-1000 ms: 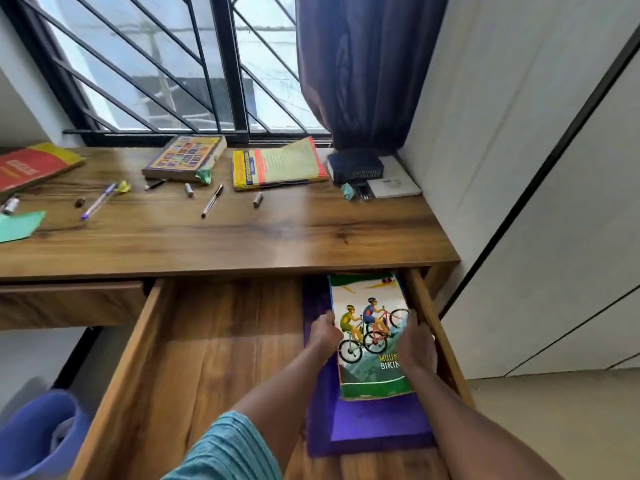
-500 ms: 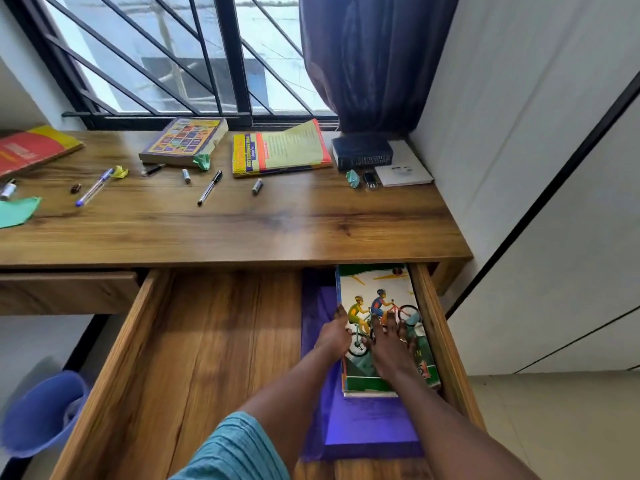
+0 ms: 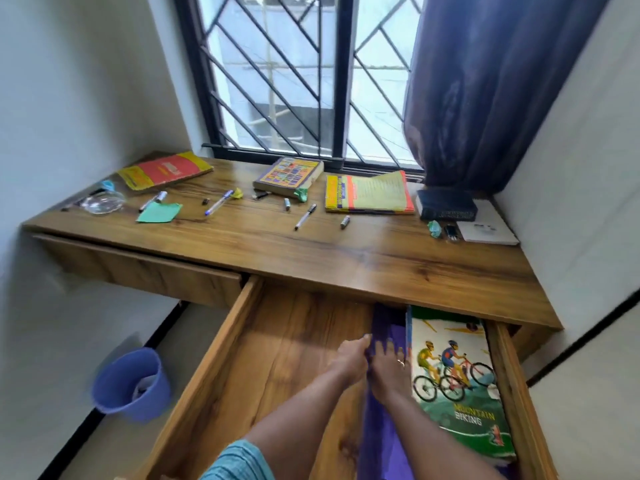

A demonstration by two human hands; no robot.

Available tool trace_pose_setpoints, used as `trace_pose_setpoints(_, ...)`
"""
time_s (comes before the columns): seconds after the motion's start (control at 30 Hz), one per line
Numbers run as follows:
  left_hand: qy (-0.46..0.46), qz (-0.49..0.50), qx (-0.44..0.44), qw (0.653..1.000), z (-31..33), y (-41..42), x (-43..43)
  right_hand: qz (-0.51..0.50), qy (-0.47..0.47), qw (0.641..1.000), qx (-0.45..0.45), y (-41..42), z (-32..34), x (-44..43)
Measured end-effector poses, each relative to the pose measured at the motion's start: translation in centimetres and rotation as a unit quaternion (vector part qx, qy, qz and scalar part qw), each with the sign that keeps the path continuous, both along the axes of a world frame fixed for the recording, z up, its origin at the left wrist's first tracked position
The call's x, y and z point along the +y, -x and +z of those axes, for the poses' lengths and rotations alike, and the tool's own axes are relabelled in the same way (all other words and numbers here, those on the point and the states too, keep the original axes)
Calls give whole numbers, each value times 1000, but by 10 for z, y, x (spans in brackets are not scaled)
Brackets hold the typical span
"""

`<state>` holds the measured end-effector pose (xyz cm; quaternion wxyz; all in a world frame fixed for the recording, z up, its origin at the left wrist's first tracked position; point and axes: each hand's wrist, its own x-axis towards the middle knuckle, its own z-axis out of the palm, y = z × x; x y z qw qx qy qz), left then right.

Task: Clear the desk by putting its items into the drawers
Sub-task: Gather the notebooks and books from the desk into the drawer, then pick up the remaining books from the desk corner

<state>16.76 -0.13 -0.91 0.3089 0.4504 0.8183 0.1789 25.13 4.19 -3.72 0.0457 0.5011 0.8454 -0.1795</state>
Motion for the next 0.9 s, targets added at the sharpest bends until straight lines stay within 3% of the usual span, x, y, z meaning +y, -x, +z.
trace_pose_setpoints(0.37, -105, 149, 41, 982, 47, 134, -137, 184, -32, 978, 91, 159, 51, -102)
trace_pose_setpoints(0.9, -147, 192, 122, 963, 70, 439, -290, 176, -12, 971, 165, 446, 95, -261)
